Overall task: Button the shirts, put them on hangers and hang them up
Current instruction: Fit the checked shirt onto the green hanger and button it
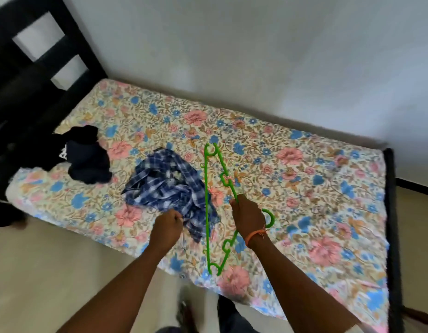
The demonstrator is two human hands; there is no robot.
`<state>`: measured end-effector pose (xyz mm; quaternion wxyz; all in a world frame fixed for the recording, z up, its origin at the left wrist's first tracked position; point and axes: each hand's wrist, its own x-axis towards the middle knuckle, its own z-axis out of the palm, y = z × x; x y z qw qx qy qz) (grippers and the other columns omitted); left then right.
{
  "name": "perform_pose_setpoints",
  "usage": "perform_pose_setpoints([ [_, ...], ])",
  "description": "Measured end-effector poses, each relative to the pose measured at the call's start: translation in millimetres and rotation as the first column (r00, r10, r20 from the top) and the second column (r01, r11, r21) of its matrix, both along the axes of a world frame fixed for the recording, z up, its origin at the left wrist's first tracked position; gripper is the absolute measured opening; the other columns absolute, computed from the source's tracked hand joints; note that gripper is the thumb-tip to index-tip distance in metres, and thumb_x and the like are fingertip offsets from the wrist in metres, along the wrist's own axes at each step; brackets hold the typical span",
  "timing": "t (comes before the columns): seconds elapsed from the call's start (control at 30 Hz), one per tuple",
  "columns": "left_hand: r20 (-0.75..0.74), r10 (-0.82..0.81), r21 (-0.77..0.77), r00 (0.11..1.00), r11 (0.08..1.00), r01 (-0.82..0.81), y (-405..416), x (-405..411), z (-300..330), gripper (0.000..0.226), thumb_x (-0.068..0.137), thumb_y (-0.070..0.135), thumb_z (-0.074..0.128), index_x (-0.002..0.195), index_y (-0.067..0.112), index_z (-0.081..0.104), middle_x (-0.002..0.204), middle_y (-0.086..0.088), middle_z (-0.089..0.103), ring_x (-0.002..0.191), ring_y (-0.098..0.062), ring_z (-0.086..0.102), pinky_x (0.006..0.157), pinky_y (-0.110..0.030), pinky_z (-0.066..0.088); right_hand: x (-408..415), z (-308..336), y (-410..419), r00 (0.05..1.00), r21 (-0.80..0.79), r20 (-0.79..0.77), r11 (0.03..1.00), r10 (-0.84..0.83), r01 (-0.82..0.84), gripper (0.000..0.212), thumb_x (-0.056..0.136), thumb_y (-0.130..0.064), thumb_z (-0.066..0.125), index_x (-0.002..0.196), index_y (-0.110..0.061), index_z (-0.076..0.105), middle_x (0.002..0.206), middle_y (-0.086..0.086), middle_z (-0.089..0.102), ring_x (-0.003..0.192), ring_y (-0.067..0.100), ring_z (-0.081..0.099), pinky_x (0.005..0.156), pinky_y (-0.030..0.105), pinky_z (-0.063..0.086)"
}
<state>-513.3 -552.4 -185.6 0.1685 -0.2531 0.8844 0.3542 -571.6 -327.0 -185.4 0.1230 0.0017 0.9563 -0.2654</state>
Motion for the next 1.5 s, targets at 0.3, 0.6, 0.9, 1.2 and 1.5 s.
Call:
perform_pose_setpoints([
  [0.3, 0.018, 0.059, -0.292, 0.998, 0.955, -0.051, -157.7, -146.2, -124.9, 0.024, 0.097, 0.003, 0.047, 0.074, 0.007, 0.04, 0.063, -0.011, 0.038, 0.054, -0.027, 0.034, 0.052, -0.034, 0.023, -85.7, -99.0, -69.5, 0.989, 0.059, 0.095, 0.993, -0.11, 0.105, 0.024, 0.102, -0.035, 0.048, 0.09, -0.014, 0.049, 0.071, 0.006, 0.054, 0.068, 0.035, 0.057, 0.056, 0.033, 0.029],
  [0.6, 0.25, -0.059, -0.396, 0.967, 0.905, 0.157, -273.8, -215.7, -258.7, 0.029, 0.094, 0.017, 0.059, 0.117, 0.0, 0.053, 0.116, -0.024, 0.059, 0.104, -0.044, 0.056, 0.081, -0.05, 0.051, -130.0, -205.4, -147.0, 0.968, 0.035, 0.163, 0.982, -0.191, 0.187, 0.028, 0.099, -0.023, 0.057, 0.074, -0.013, 0.048, 0.056, 0.003, 0.046, 0.058, 0.034, 0.055, 0.055, 0.034, 0.026],
  [0.9, 0.111, -0.191, -0.312, 0.975, 0.925, 0.217, -279.9, -226.7, -266.0, 0.036, 0.091, 0.045, 0.062, 0.1, 0.011, 0.057, 0.103, -0.01, 0.057, 0.098, -0.033, 0.056, 0.079, -0.043, 0.046, -167.5, -206.7, -190.5, 0.935, -0.096, 0.237, 0.952, -0.263, 0.292, 0.045, 0.093, -0.03, 0.067, 0.064, -0.012, 0.039, 0.058, 0.005, 0.039, 0.054, 0.02, 0.034, 0.054, 0.033, 0.028],
  [1.2, 0.349, -0.214, -0.539, 0.912, 0.751, 0.383, -280.5, -220.4, -277.3, 0.017, 0.093, 0.005, 0.055, 0.105, 0.012, 0.063, 0.112, -0.014, 0.061, 0.108, -0.033, 0.054, 0.089, -0.045, 0.046, -167.7, -204.2, -173.4, 0.946, -0.112, 0.305, 0.983, -0.106, 0.147, 0.04, 0.084, -0.011, 0.068, 0.06, -0.016, 0.037, 0.054, 0.0, 0.035, 0.052, 0.018, 0.031, 0.055, 0.032, 0.028],
  [1.5, 0.002, -0.008, 0.323, 1.0, 0.946, 0.007, -243.0, -232.6, -157.0, 0.019, 0.078, 0.005, 0.08, 0.095, 0.003, 0.072, 0.076, -0.001, 0.069, 0.066, -0.01, 0.062, 0.062, -0.018, 0.047, -139.7, -125.5, -149.3, 0.97, -0.179, 0.225, 0.974, -0.095, 0.136, 0.029, 0.085, -0.021, 0.074, 0.063, -0.009, 0.059, 0.055, 0.007, 0.052, 0.052, 0.023, 0.05, 0.057, 0.034, 0.042],
])
